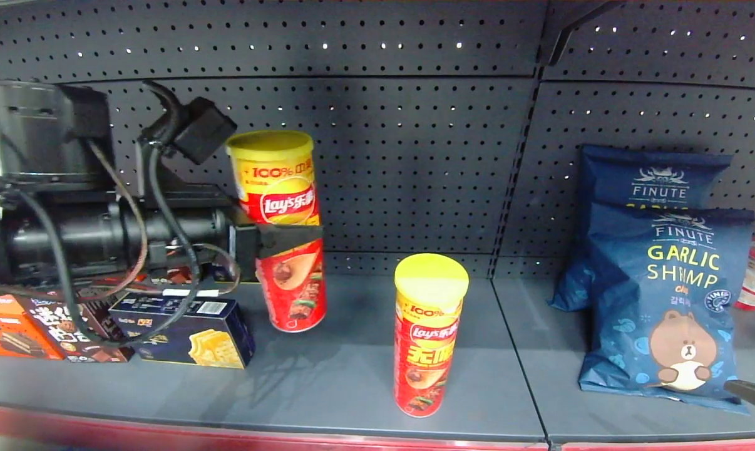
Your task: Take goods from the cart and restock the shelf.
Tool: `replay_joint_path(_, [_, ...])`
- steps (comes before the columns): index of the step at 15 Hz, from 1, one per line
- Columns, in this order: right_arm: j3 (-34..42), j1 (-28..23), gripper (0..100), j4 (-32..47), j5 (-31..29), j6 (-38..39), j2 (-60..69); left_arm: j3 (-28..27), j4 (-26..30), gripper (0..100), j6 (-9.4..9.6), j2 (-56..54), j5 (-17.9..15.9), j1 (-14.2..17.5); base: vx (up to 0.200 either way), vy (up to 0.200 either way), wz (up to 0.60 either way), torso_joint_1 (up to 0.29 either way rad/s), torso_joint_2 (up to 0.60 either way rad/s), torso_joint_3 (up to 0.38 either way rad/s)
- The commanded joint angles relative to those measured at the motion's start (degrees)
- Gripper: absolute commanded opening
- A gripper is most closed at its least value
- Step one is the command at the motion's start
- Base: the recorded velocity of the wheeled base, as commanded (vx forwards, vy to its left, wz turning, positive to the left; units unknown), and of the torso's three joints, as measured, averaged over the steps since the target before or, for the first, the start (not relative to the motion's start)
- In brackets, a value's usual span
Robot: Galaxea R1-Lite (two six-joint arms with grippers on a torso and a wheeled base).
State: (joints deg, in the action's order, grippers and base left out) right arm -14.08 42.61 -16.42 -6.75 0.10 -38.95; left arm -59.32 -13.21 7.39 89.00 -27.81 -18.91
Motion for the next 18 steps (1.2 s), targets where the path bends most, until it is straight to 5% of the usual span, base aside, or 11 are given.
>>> replay_joint_path(1, [0.02,-0.24,100,0.07,-0.01,-0.01,-0.25,-4.75,-4.28,0,0.0,10.93,-0.32,-0.96,0.0,0.0,0.0,0.0,0.0,0.0])
replay_joint_path(8, [-0.33,-0.24,100,0.07,-0.1,-0.01,-0.34,-10.03,-21.94,0,-0.71,26.4,-6.47,-2.1,0.0,0.0,0.0,0.0,0.0,0.0])
replay_joint_path(13, [-0.16,-0.24,100,0.07,-0.1,-0.01,-0.34,-12.66,-21.85,0,-1.15,29.74,-11.22,-3.42,0.0,0.0,0.0,0.0,0.0,0.0])
replay_joint_path(18, [-0.16,-0.24,100,0.07,-0.1,-0.01,-0.25,-16.0,-21.33,0,-1.15,32.46,-11.48,-4.3,0.0,0.0,0.0,0.0,0.0,0.0])
